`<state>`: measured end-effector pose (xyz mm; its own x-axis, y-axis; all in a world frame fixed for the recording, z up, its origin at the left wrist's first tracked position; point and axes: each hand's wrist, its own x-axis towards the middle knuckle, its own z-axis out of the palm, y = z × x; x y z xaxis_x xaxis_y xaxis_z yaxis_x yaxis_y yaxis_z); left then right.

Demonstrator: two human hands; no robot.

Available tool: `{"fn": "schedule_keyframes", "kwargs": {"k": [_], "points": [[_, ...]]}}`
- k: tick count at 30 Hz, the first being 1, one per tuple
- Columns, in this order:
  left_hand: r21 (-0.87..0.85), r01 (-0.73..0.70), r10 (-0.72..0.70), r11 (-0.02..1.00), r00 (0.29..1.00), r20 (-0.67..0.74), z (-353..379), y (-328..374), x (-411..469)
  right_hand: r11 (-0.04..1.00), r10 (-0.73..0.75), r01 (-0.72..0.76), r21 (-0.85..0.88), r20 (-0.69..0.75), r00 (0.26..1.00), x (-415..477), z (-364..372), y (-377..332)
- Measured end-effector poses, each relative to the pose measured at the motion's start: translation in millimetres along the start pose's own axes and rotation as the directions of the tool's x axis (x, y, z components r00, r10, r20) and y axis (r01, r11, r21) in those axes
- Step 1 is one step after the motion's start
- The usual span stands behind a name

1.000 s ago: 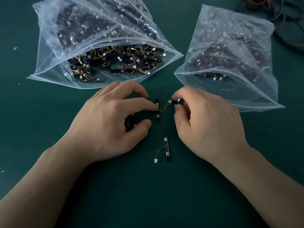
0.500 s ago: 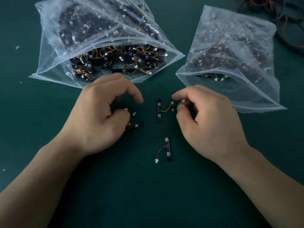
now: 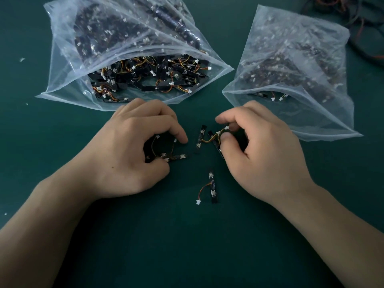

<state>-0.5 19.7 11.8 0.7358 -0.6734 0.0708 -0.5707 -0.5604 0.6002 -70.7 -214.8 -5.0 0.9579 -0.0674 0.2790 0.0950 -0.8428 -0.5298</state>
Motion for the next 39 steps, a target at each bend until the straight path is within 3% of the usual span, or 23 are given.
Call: {"fn": "schedule_keyframes", "kwargs": {"k": [10,18,30,39], "points": [[0.006,0.015,-0.015,1.0,0.999,-0.036,1,0,1,0.995,-0.065,0.068,0.075,-0.041,0.997,0,0,0],[0.007,0.043,-0.043,0.999,0.998,-0.041,3,-2,0,0.999,-0.026,0.024,0.043,0.046,0.999,0,-1,-1],[0.053,0.178,-0.166,0.983,0.97,-0.179,9,3,0,0.999,-0.032,0.032,-0.006,0.072,0.997,0,-1,-2],[0.095,0.152,-0.132,0.984,0.973,-0.189,11,6,1,0.994,-0.075,0.084,-0.074,0.111,0.991,0,0,0]]}}
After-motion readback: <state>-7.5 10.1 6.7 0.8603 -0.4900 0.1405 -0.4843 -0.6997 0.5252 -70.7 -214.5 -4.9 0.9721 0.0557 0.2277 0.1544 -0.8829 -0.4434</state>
